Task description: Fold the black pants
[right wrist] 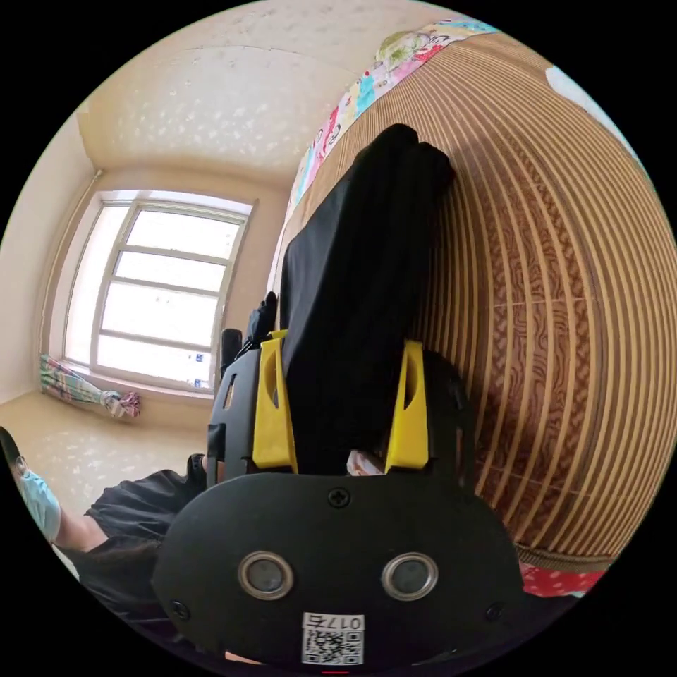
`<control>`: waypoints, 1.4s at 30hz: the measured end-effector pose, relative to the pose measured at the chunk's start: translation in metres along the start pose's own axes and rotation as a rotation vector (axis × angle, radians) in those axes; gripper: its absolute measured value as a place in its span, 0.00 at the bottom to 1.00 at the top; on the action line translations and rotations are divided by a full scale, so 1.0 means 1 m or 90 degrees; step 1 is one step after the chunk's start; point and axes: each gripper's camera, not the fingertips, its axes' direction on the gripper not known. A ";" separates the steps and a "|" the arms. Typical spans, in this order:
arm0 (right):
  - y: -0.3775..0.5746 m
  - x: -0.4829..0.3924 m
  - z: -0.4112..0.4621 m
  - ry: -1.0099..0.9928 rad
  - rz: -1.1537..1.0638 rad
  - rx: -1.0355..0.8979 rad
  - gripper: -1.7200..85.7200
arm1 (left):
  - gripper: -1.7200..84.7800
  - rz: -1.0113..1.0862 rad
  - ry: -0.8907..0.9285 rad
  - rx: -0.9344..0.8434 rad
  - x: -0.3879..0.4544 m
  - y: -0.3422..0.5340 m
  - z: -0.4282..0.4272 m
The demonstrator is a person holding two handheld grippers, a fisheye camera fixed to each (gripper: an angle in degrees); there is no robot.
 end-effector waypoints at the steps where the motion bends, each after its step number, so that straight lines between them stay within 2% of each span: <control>1: 0.013 -0.004 0.001 0.010 -0.005 0.037 0.25 | 0.17 0.003 0.023 -0.004 -0.002 0.008 0.012; 4: 0.040 -0.012 0.011 0.002 -0.014 -0.029 0.22 | 0.16 -0.039 0.068 -0.009 -0.007 0.048 0.022; 7: 0.079 -0.012 0.009 -0.086 -0.022 -0.085 0.19 | 0.15 -0.050 0.080 -0.042 -0.009 0.101 0.014; 11: 0.129 -0.041 -0.019 -0.200 -0.104 -0.045 0.17 | 0.13 -0.088 0.169 -0.114 -0.002 0.184 0.017; 16: 0.121 -0.093 -0.082 -0.244 -0.231 0.041 0.15 | 0.12 -0.045 0.299 -0.071 0.062 0.213 0.013; 21: 0.099 -0.150 -0.186 -0.152 -0.366 0.108 0.15 | 0.12 0.125 0.290 -0.044 0.193 0.163 0.023; 23: 0.108 -0.169 -0.246 -0.076 -0.414 0.160 0.15 | 0.12 0.184 0.328 -0.054 0.256 0.143 0.056; 25: 0.118 -0.169 -0.288 0.000 -0.421 0.189 0.16 | 0.12 0.235 0.341 -0.067 0.302 0.132 0.092; 27: 0.130 -0.149 -0.329 0.072 -0.348 0.247 0.17 | 0.13 0.262 0.331 -0.106 0.340 0.121 0.140; 29: 0.167 -0.111 -0.366 0.223 -0.158 0.366 0.17 | 0.12 0.270 0.253 -0.172 0.369 0.117 0.204; 32: 0.236 -0.096 -0.362 0.437 0.006 0.465 0.14 | 0.07 0.328 0.161 -0.175 0.379 0.147 0.224; 33: 0.248 -0.098 -0.355 0.447 0.004 0.476 0.14 | 0.06 0.349 0.146 -0.161 0.376 0.156 0.219; 38: 0.310 -0.121 -0.261 0.392 -0.183 0.497 0.04 | 0.02 0.418 -0.183 -0.005 0.301 0.213 0.123; 42: 0.282 -0.136 -0.186 0.405 -0.240 0.403 0.03 | 0.02 0.415 -0.339 0.041 0.236 0.234 0.048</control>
